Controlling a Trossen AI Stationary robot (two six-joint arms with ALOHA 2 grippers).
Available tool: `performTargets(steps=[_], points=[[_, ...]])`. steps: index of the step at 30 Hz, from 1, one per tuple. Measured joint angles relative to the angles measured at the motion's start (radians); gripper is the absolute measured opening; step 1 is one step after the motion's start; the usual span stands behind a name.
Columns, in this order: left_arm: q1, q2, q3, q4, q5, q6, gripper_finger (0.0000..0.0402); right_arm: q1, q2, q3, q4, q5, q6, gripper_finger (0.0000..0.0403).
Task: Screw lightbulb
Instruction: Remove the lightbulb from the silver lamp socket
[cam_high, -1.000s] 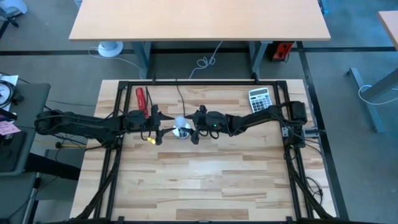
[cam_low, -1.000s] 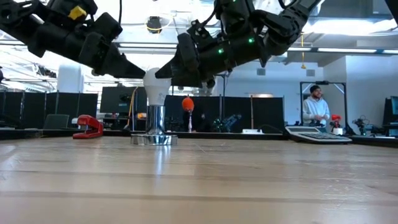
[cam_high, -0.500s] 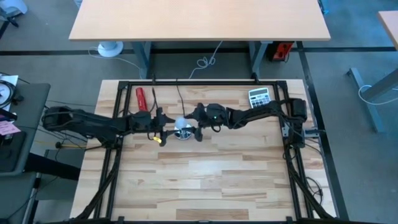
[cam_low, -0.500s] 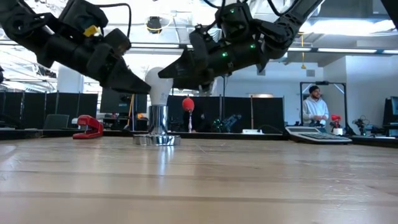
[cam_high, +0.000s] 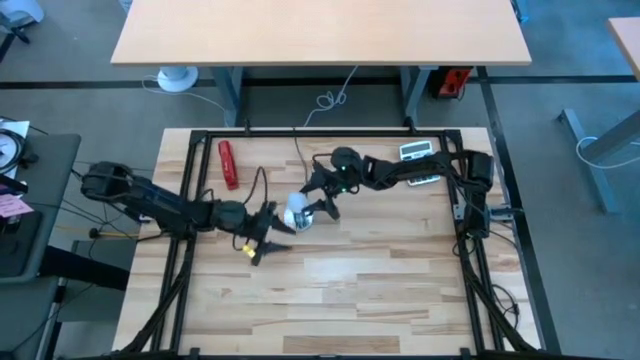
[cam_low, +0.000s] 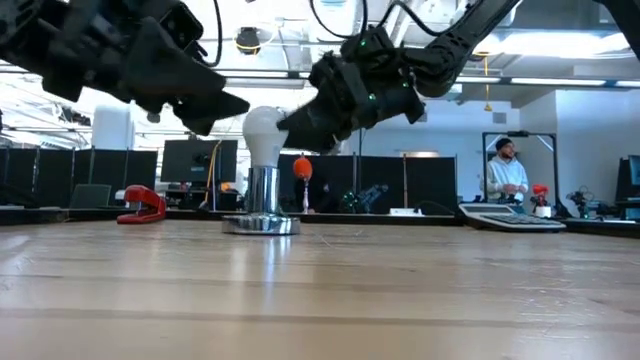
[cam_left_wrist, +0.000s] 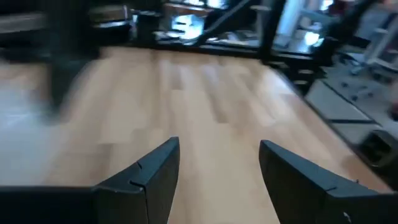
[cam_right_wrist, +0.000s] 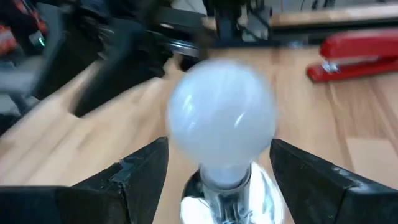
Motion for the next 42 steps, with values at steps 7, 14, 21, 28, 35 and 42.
performTargets(steps=[7, 14, 21, 28, 35, 42], points=[[-0.123, -0.013, 0.027, 0.000, -0.069, 0.016, 0.0210, -0.017, 0.003, 0.082, -0.197, -0.048, -0.063, 0.0290], [-0.130, -0.128, 0.025, -0.133, -0.255, 0.067, 0.0210, 0.032, 0.002, 0.089, -0.234, -0.048, -0.072, 0.0290], [-0.125, -0.278, 0.025, -0.294, -0.442, 0.129, 0.0210, 0.047, 0.002, 0.090, -0.233, 0.040, -0.072, 0.0290], [-0.071, -0.373, 0.024, -0.417, -0.508, 0.133, 0.0210, 0.027, 0.002, 0.090, -0.227, 0.119, -0.009, 0.0290], [-0.019, -0.458, 0.024, -0.569, -0.591, 0.145, 0.0210, 0.069, 0.002, 0.090, -0.342, 0.284, 0.018, 0.0290], [0.051, -0.601, -0.028, -0.599, -0.488, 0.224, 0.0210, 0.133, 0.002, 0.051, -0.339, 0.362, 0.061, 0.0290]])
